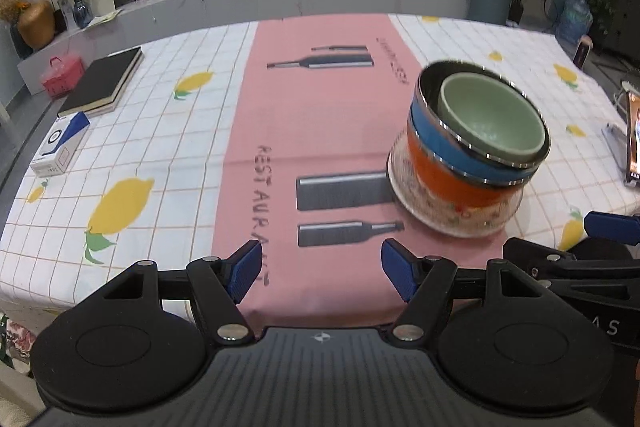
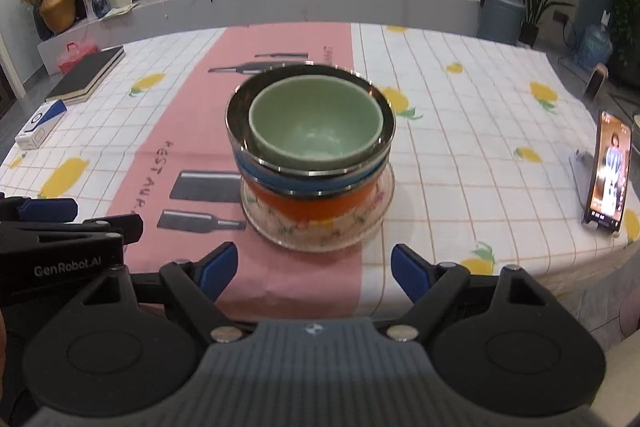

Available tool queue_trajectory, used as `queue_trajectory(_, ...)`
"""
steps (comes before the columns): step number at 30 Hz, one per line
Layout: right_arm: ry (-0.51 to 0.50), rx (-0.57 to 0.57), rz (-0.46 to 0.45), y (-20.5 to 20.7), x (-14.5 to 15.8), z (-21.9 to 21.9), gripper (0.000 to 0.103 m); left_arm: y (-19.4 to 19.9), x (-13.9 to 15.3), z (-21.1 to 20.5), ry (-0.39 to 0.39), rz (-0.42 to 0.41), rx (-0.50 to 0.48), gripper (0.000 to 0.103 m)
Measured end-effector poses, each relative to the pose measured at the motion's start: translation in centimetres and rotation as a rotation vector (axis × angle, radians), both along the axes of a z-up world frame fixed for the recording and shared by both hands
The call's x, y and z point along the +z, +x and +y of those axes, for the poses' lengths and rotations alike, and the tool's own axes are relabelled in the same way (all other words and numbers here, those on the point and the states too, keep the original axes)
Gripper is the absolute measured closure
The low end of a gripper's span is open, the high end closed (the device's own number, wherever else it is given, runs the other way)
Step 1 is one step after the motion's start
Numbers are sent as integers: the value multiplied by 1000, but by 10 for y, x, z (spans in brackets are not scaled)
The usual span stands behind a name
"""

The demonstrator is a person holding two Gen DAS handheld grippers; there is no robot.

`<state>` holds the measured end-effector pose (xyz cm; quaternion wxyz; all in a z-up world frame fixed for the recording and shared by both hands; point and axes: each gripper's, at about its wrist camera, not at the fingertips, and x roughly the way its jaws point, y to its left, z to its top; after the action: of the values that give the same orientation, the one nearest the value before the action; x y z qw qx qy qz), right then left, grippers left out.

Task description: Organize plates and bowls

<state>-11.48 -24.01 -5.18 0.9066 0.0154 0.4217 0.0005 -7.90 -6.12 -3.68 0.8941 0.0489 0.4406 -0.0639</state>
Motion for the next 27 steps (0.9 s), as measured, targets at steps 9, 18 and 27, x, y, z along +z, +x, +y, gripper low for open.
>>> queue_trajectory(9, 6, -20, 0, -3, 1, -5, 20, 0, -2, -5, 19, 4, -9, 23)
queue_trajectory(18, 4, -15, -14, -4, 3, -6, 20, 1, 0, -6, 24, -3, -10, 23)
queue_trajectory(27, 4, -10, -25, -6, 5, -6, 20, 0, -1, -5, 25, 1, -5, 23)
